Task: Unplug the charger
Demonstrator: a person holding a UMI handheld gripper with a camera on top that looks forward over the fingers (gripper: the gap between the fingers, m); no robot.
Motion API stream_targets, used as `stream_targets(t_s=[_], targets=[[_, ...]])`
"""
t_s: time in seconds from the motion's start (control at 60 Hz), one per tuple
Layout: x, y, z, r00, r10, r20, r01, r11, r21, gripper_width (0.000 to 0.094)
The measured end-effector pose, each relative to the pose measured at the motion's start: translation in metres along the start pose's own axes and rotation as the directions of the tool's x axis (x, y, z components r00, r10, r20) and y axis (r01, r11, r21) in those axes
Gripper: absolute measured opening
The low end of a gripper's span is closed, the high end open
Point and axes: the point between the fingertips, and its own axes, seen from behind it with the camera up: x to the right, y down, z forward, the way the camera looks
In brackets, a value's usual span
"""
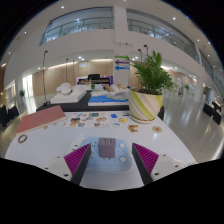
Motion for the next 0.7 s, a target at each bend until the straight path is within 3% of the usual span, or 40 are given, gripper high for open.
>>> stream_targets(t_s=[0.3, 0.4, 0.5, 0.617, 0.7], targets=[[-0.011, 0.0, 0.029, 0.999, 0.025, 0.031, -0.025, 1.0, -0.002, 0.0834], [-0.013, -0.005, 0.035, 0.997, 0.056, 0.048, -0.056, 0.998, 0.002, 0.0265], [-0.011, -0.006, 0.037, 0.999, 0.033, 0.009, -0.033, 0.999, 0.006, 0.017], [-0.01, -0.01, 0.036, 0.999, 0.044, 0.0, -0.044, 0.999, 0.014, 0.0163], [-0.012, -0.042, 0.026, 1.0, 0.004, 0.002, -0.005, 0.995, 0.098, 0.0163]])
